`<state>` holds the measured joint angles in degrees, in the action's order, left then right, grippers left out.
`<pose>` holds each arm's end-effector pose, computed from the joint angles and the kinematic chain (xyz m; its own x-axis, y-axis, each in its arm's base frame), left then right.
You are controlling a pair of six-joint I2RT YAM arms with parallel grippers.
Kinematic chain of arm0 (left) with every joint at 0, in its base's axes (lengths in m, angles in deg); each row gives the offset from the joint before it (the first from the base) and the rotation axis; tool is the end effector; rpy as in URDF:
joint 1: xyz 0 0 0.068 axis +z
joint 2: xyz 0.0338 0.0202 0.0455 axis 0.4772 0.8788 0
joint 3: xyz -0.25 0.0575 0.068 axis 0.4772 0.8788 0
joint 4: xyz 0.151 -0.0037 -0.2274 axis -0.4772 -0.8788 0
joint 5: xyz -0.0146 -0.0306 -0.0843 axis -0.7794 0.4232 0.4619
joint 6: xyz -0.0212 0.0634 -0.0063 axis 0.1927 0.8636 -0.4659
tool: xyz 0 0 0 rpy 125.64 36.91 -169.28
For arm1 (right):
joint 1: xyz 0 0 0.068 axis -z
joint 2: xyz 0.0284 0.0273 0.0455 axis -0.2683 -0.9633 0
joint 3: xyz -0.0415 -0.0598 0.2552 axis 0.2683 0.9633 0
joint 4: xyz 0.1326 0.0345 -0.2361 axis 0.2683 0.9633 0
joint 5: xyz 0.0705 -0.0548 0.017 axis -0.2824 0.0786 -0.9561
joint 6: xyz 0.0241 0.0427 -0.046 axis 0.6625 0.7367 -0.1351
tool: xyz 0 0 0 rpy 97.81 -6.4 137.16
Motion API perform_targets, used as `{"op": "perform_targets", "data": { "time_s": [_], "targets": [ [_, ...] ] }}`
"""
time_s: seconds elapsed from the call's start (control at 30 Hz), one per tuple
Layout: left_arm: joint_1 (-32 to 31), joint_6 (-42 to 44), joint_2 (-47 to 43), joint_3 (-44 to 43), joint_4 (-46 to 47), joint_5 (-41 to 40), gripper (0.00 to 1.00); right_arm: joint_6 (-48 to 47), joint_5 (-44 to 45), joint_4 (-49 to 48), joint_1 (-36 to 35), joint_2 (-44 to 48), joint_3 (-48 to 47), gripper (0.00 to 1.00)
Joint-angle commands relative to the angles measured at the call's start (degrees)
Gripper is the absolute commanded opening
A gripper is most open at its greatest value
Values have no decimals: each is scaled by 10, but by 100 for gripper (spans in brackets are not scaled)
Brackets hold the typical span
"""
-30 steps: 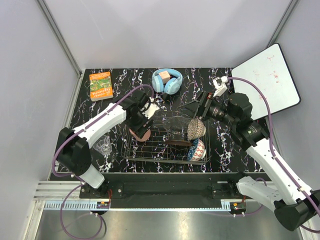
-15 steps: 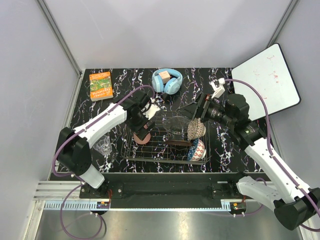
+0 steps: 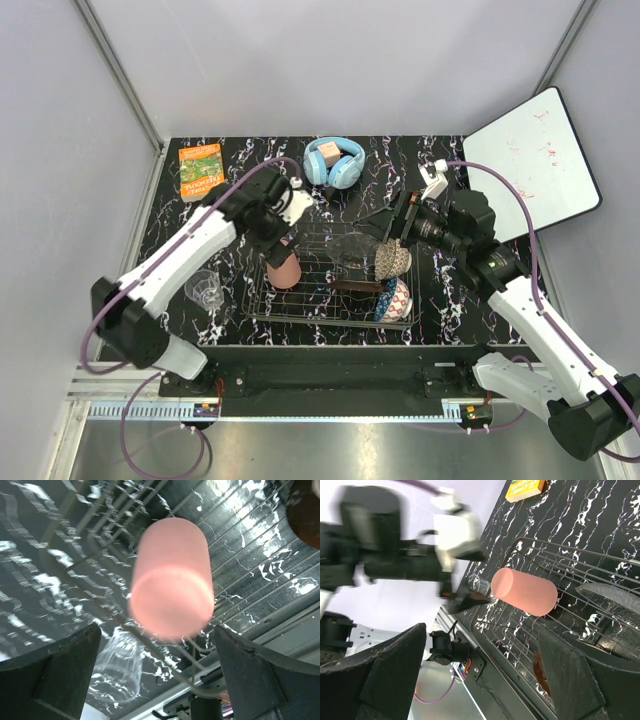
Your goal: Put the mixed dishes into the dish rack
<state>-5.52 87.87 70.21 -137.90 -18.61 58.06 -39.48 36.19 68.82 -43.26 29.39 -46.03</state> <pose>0.2560 -0.1725 0.2885 -0.6173 0.7015 -0.3562 0.7243 0.6835 0.0907 0.2123 0.1385 0.3572 -0.6546 0.3302 -0.6800 -0.4923 0.4964 0.7150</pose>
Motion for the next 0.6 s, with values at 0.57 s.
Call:
{"op": "perform_targets", "data": {
  "time_s": [0.57],
  "targets": [
    [151,84,-301,311,43,-64,86,-33,40,32,-2,9,7,90]
  ]
}}
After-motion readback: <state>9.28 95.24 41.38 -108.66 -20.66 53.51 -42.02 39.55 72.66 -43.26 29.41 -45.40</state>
